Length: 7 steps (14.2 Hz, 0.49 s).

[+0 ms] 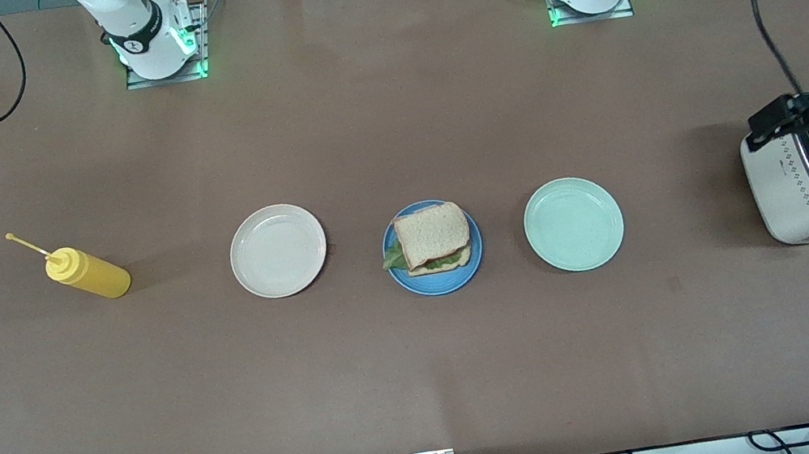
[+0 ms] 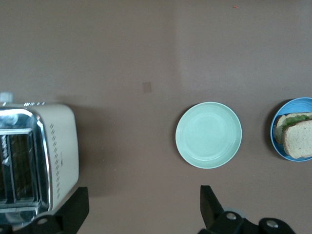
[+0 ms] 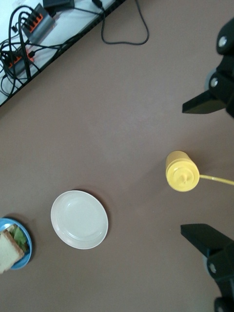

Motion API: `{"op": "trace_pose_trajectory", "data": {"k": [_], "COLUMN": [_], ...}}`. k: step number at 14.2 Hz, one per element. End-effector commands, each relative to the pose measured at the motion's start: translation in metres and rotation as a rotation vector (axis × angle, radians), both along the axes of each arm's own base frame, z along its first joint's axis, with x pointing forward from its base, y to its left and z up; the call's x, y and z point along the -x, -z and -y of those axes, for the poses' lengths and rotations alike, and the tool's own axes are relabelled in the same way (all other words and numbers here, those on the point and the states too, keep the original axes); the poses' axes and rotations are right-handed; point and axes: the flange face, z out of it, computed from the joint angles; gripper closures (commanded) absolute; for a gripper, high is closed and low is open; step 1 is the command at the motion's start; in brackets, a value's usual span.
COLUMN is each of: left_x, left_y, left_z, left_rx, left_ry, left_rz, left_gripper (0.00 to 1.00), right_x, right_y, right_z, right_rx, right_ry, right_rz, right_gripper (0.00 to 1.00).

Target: Make sandwich in blue plate with both arms

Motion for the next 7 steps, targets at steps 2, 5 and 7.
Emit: {"op": "trace_pose_trajectory", "data": {"k": [2,5,7], "left_x": [0.027,0.044,0.058], "left_y": [-0.009,-0.007,-0.004], "left_z": [-0.003,0.005,0.011], "left_rx": [-0.015,-0.019,-0.023], "left_ry": [-0.045,-0.035,-0.026], "left_rz": [-0.047,-0.046,-0.041], "left_gripper": [0.00,0.00,0.00], "right_x": [0.023,0.028,0.027], "right_y": [-0.052,-0.054,-0.048], "right_z": [-0.091,-0.141,-0.166], "right_rx": [0.155,0.237,0.256], "right_ry": [0.179,0.388,0.537], "right_rz": [-0.082,-0.162,-0.201], "right_gripper": [0.00,0.00,0.00]}}
